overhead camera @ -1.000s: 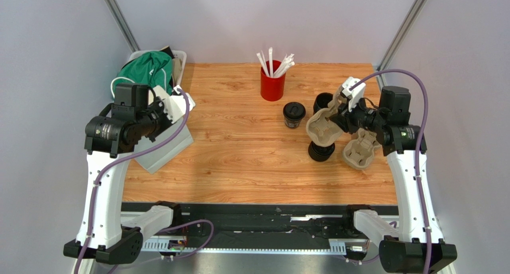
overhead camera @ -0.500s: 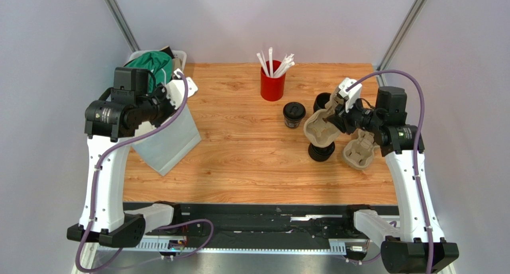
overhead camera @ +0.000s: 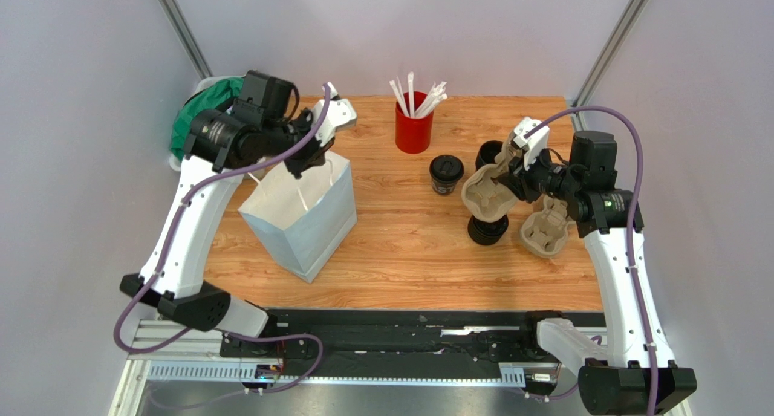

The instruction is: Pack the takeout coffee

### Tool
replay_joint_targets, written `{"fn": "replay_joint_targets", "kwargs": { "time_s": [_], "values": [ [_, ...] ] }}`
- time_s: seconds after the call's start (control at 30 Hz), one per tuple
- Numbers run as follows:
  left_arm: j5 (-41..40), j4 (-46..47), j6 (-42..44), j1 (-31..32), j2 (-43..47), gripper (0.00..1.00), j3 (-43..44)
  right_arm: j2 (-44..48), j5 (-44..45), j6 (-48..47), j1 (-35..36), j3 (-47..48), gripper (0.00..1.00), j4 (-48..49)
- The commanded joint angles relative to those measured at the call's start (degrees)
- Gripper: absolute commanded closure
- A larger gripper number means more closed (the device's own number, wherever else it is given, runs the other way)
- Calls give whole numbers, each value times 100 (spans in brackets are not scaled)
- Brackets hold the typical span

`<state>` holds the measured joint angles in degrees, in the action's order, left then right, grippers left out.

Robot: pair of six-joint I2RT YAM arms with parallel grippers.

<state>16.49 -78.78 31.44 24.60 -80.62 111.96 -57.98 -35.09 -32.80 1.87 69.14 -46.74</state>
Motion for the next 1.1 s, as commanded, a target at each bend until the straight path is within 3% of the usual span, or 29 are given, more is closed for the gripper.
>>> {"fn": "replay_joint_targets", "kwargs": {
  "time_s": [0.0,0.23,0.47,0.57,0.6,0.67,0.87,0.93,0.97,1.07],
  "values": [
    [293,-67,-559,159,-558,100,756,84,99,72,33,-41,77,279],
    [433,-6,-753,642,-1017,100,1582,85,152,54,42,-68,78,315],
    [267,-23,-754,1336,-1298,96,1478,85,178,54,42,-77,78,324],
    [197,-5,-762,1451,-1395,78,1583,111,196,54,42,-77,78,315],
    [214,-5,-771,1451,-1439,63,1618,120,196,54,42,-68,78,323],
    [267,12,-815,1460,-1465,48,1732,120,204,63,33,-42,78,306],
    [224,73,-833,1460,-1439,20,2294,67,143,186,33,371,79,69],
    [74,144,-815,1451,-1360,17,2505,6,90,230,42,547,79,-62],
    [-57,161,-763,1434,-1325,8,2558,-21,73,282,68,704,78,-107],
    [-164,346,-719,1250,-1176,5,2594,-100,55,414,155,994,79,-142]
  ]
}}
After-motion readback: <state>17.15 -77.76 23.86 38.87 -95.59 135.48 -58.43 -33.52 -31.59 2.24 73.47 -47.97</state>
